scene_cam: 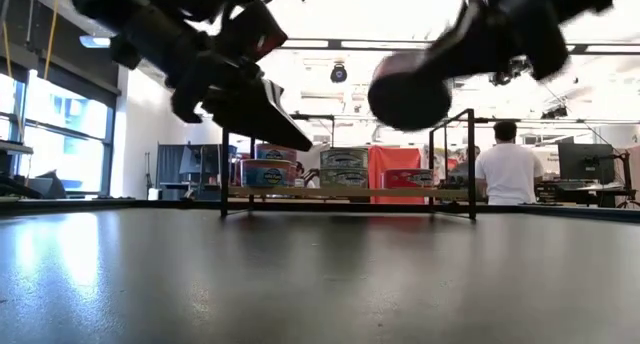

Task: Stack canned seafood by type on shelf
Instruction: Stack the right red canned tuna on the top red canned tuna

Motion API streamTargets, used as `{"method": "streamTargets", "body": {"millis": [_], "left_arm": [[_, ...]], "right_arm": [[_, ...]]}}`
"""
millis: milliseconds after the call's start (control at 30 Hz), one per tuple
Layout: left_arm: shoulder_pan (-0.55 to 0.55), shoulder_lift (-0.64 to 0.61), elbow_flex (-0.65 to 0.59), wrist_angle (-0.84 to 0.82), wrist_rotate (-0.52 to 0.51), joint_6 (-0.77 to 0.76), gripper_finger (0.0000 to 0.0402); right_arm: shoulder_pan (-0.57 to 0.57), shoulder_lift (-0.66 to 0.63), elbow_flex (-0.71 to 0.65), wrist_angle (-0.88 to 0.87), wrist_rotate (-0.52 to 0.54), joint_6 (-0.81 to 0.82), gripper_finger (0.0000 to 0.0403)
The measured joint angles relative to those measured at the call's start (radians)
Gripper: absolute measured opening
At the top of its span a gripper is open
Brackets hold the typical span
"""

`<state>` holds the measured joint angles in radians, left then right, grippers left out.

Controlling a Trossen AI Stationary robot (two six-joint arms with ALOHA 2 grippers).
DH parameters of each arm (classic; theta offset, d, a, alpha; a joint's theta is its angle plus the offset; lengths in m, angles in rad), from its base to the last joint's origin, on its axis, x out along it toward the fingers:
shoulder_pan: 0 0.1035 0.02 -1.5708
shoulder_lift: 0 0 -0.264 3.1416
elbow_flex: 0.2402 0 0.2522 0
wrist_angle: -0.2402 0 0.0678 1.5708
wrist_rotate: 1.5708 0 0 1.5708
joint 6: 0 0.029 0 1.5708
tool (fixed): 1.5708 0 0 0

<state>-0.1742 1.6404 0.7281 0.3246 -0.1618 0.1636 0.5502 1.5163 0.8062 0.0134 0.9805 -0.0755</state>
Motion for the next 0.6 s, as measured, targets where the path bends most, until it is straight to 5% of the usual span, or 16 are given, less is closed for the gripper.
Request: {"method": "streamTargets", "body": {"millis": [300,600], "left_arm": [[-0.046,-0.001,-0.102,0.262,0.003,0.008,0.0000],[-0.051,0.000,-0.108,0.250,0.002,0.007,0.0000]], "right_arm": [[-0.336,-0.058,0.275,-0.500,-0.090,-0.298,0.0113],[-0.822,-0.056,0.258,-0.341,-0.393,-0.636,0.0113]]}}
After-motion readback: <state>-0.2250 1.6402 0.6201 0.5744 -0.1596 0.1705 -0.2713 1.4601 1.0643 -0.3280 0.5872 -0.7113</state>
